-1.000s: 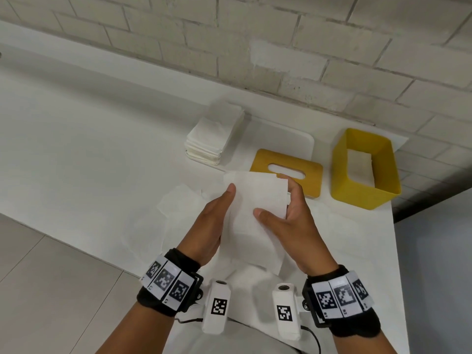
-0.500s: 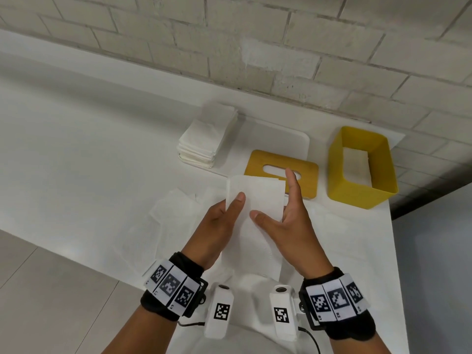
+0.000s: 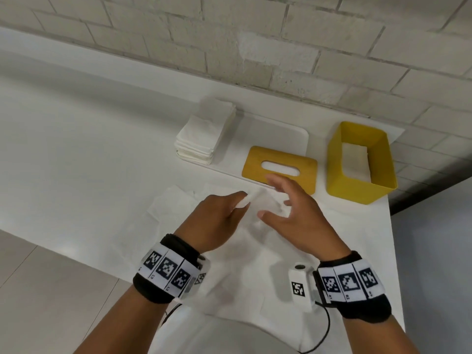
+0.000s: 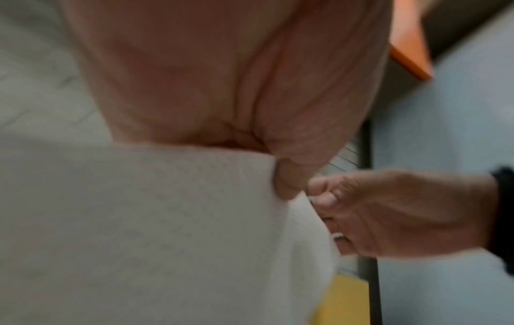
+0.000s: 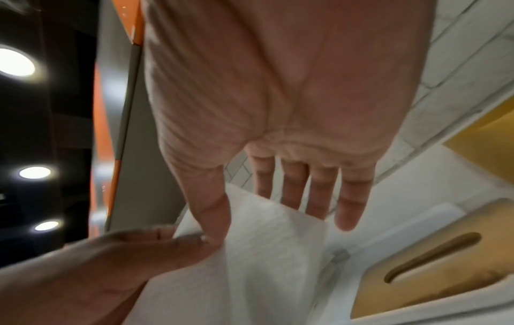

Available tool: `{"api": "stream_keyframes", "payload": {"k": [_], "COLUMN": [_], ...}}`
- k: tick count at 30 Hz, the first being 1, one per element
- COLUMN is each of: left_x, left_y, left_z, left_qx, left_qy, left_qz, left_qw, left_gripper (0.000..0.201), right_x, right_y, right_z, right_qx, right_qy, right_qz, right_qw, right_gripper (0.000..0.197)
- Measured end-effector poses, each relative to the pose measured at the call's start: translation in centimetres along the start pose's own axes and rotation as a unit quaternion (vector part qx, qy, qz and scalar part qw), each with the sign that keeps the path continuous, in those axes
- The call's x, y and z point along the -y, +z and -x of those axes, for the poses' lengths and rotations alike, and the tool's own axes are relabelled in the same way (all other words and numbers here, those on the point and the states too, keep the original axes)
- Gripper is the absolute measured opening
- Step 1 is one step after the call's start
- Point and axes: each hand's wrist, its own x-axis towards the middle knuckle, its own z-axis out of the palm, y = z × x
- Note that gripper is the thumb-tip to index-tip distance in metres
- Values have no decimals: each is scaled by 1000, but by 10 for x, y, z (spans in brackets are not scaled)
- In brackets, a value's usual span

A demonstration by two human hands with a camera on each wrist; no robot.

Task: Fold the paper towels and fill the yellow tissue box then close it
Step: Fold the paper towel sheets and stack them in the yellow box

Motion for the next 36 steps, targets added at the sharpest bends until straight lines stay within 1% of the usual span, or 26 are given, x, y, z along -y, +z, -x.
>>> {"api": "stream_keyframes", "payload": {"k": [1,2,3,4,5,7,8,10,12,14,16,18,21,23,26,29,30,31,33,36], "left_x": [-2,-3,-5,-5,-6,-2,2,9,15,19,25,36,50,52,50,49,49,49,48,43], "left_y": [0,1,1,0,-2,-9,-12,-19,-22,-19,-11,2,17,21,21,18,18,18,18,11], "left_z": [-2,-5,-7,-8,-8,-5,-3,0,1,1,2,3,3,1,-1,-2,-2,-1,0,1], "left_qx": [25,41,45,49,56,65,56,0,-71,-108,-103,-75,-50,-56,-71,-74,-72,-69,-67,-91], "left_qy": [16,24,21,12,-8,-47,-58,-62,-50,-35,-30,-44,-72,-77,-75,-85,-91,-95,-94,-60], "left_qz": [-42,-67,-77,-77,-80,-121,-142,-151,-127,-88,-48,-26,-40,-45,-60,-57,-55,-54,-52,-45], "left_qw": [999,997,996,996,995,989,987,987,988,990,993,996,995,994,993,992,992,992,992,993], "left_gripper": [22,12,14,18,19,21,24,22,17,15,18,23,22,17,14,15,15,15,15,13], "right_x": [0,1,2,0,-2,-8,-13,-23,-32,-45,-54,-63,-76,-78,-75,-74,-75,-76,-78,-70], "right_y": [2,4,5,4,3,-3,-7,-15,-20,-19,-13,-5,4,4,1,2,5,8,11,4], "right_z": [-3,-5,-7,-9,-9,-7,-6,-3,0,3,6,8,8,7,5,5,6,5,5,5], "right_qx": [16,16,7,-6,-16,-48,-67,-95,-111,-115,-115,-106,-105,-114,-117,-70,-58,-60,-104,-179], "right_qy": [-17,-29,-33,-29,-18,-2,5,20,31,47,69,91,123,131,120,116,123,131,118,38], "right_qz": [11,13,1,-19,-43,-93,-114,-146,-170,-169,-174,-179,-126,-103,-119,-148,-137,-112,-77,-125], "right_qw": [1000,999,999,999,999,995,991,984,979,978,976,974,979,979,979,980,981,983,985,975], "right_gripper": [47,32,19,11,9,11,10,7,5,8,12,17,15,11,21,38,41,38,28,29]}}
